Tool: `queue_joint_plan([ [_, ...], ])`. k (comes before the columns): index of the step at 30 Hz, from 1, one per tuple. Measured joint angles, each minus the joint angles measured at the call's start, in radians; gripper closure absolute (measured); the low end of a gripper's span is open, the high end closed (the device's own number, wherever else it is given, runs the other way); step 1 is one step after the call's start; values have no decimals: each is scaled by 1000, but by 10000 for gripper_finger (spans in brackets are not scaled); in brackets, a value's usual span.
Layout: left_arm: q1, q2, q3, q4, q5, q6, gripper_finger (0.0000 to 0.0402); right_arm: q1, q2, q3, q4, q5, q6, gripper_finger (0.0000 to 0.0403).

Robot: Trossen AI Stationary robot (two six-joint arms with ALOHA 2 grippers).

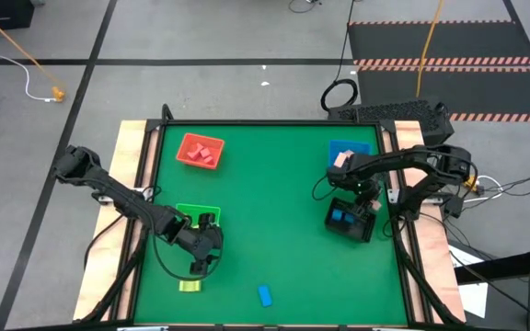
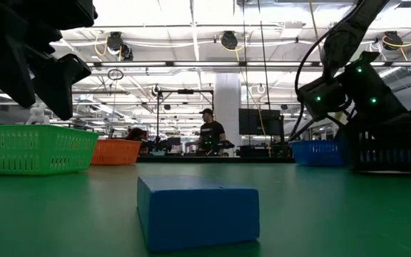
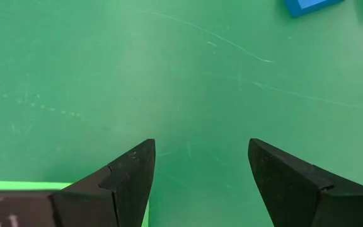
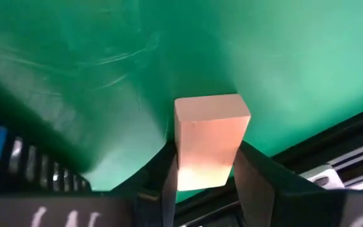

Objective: Sort & place blocks by color
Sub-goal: Put the light brown block into the blue basket

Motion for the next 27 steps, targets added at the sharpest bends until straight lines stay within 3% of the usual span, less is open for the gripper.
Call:
queue_joint_plan([
  [6, 0, 0, 0, 4, 0, 0, 147, 8, -37, 13, -116, -8, 4, 295],
  [15, 14, 0, 0, 16, -1, 0, 147, 9, -225, 59, -124, -4, 69, 295],
  [23, 30, 0, 0, 31, -2, 4, 147, 7, -394, 71, 144, 1, 116, 295],
  [27, 38, 0, 0, 50, -2, 13, 147, 7, -408, 71, 302, 81, 107, 295],
])
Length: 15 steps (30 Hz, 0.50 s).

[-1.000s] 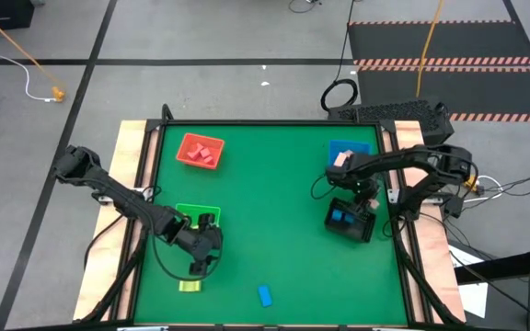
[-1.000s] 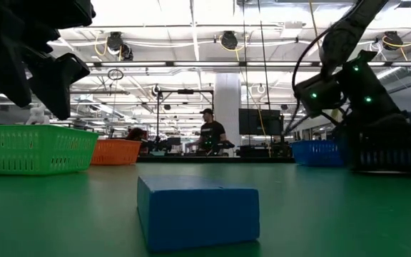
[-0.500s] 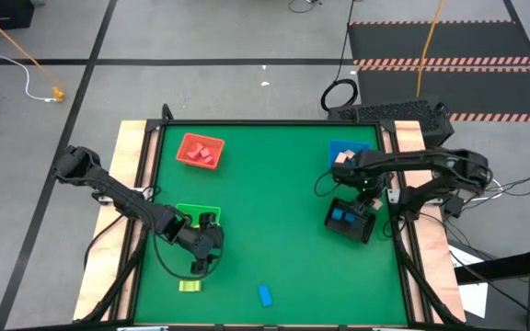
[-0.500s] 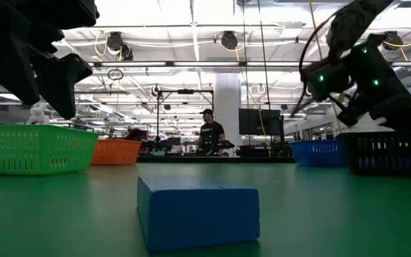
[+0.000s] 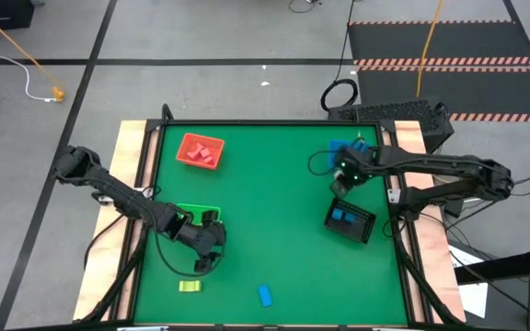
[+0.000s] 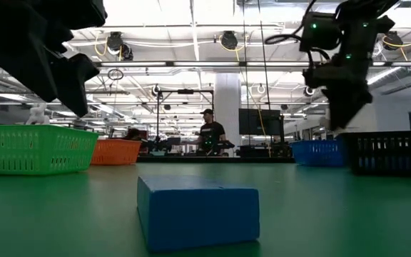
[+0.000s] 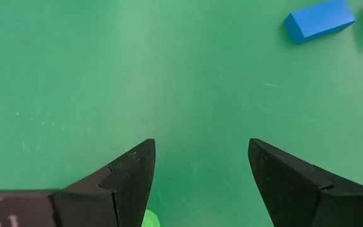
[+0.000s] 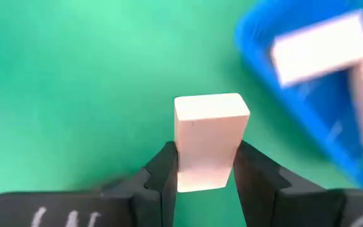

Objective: Sort & place blocks by color
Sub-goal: Put the light brown block into the blue basket

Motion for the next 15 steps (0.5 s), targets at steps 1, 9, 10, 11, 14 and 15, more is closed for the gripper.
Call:
queue_joint_plan([
  [1, 2, 0, 0, 8, 0, 8, 147, -2, 0, 0, 35, 30, -7, 295],
  [9, 3, 0, 0, 30, 0, 31, 147, -74, 0, 0, 210, 201, -43, 295],
  [10, 3, 0, 0, 31, -3, 24, 147, -87, 0, 0, 213, 231, -46, 295],
  [11, 3, 0, 0, 31, -6, 15, 147, -99, 1, 0, 213, 256, -51, 295],
  [14, 3, 0, 0, 32, -9, -18, 147, -141, 5, 0, 202, 298, -67, 295],
  [15, 3, 0, 0, 32, -9, -23, 147, -153, 5, -1, 200, 310, -74, 295],
])
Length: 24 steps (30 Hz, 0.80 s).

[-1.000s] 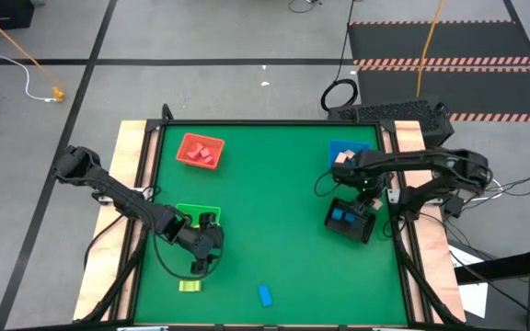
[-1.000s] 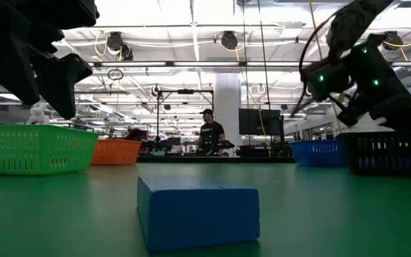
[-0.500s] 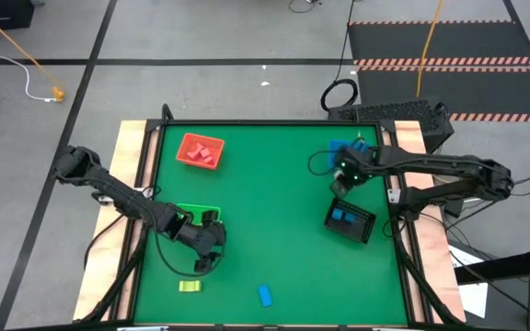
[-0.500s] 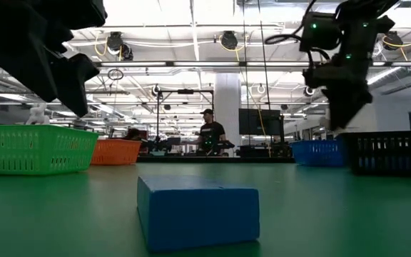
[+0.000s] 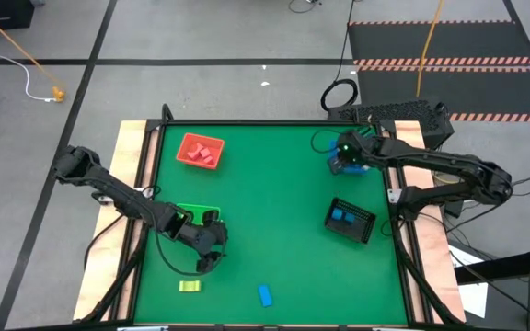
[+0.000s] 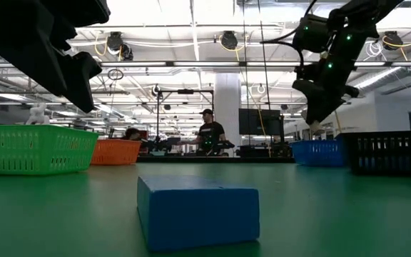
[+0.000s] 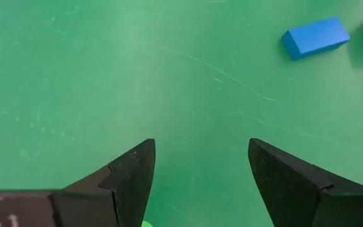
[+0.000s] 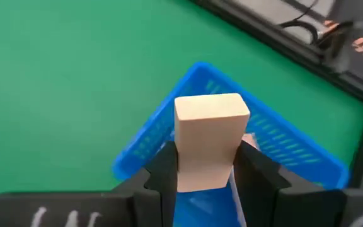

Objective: Sort & place blocks by color
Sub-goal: Put the light brown block into the blue basket, then put the green block into the green basket

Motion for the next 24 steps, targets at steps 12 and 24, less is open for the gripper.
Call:
queue_joint_plan([
  [12, -4, 0, 0, -7, 105, -167, 147, -31, -1, -39, 33, 0, -29, 155],
  [24, -231, 0, 0, -12, 152, -345, 147, -29, -22, -39, 33, -128, -45, 118],
])
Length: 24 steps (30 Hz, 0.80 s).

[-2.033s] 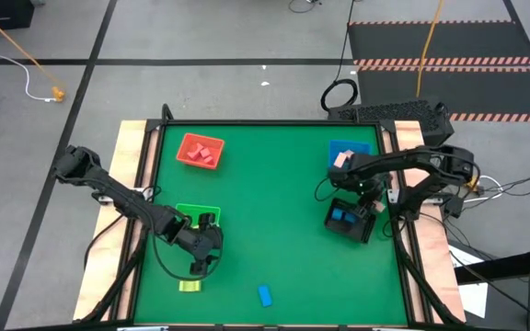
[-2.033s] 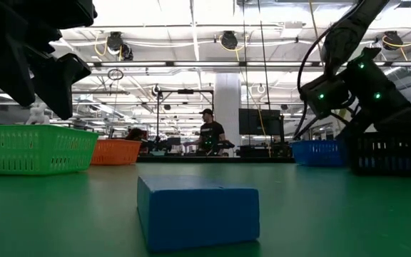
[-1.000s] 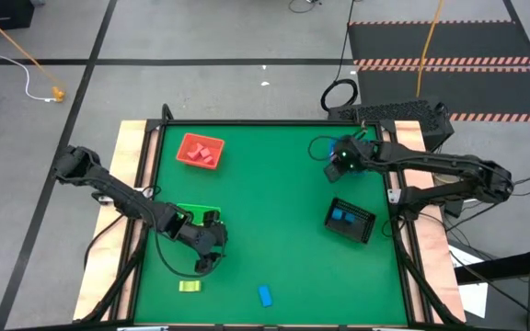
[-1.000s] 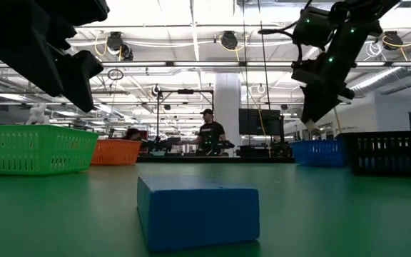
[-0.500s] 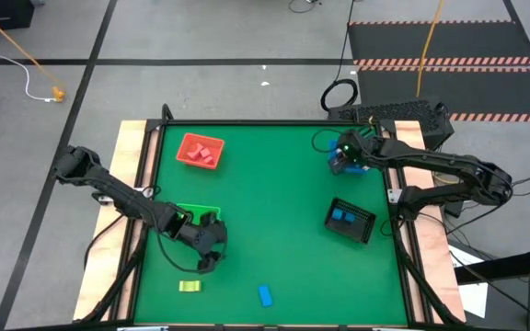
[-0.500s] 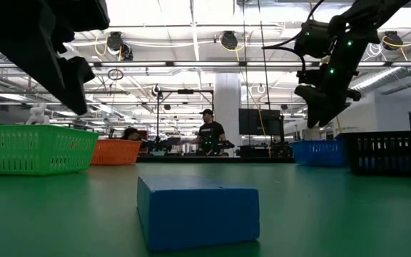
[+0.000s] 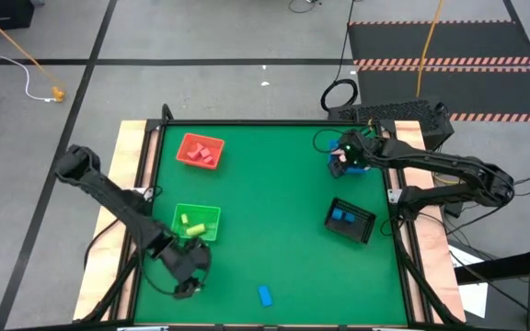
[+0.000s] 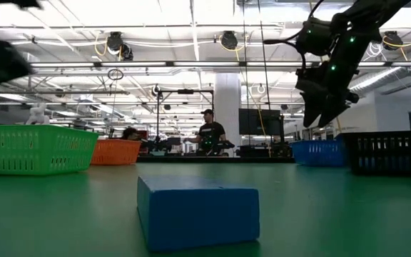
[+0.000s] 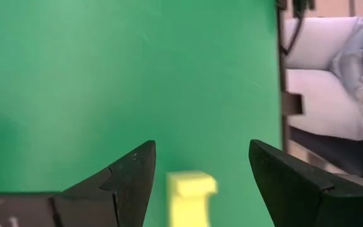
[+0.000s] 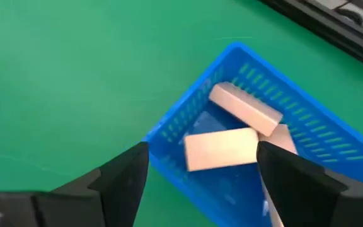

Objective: Sort & place blocks by color
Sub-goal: Put the green block into the green basket

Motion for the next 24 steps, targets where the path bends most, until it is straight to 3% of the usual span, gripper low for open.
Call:
queue_joint_plan([
  [5, -102, 0, 0, -29, -25, -173, 147, 0, -12, 0, 0, -47, 0, 121],
  [11, -182, 0, 0, -145, -58, -267, 147, 0, -12, 0, 0, -81, 0, 120],
  [24, -231, 30, 0, -149, -179, -158, 147, 0, -12, 0, 14, -81, 0, 120],
])
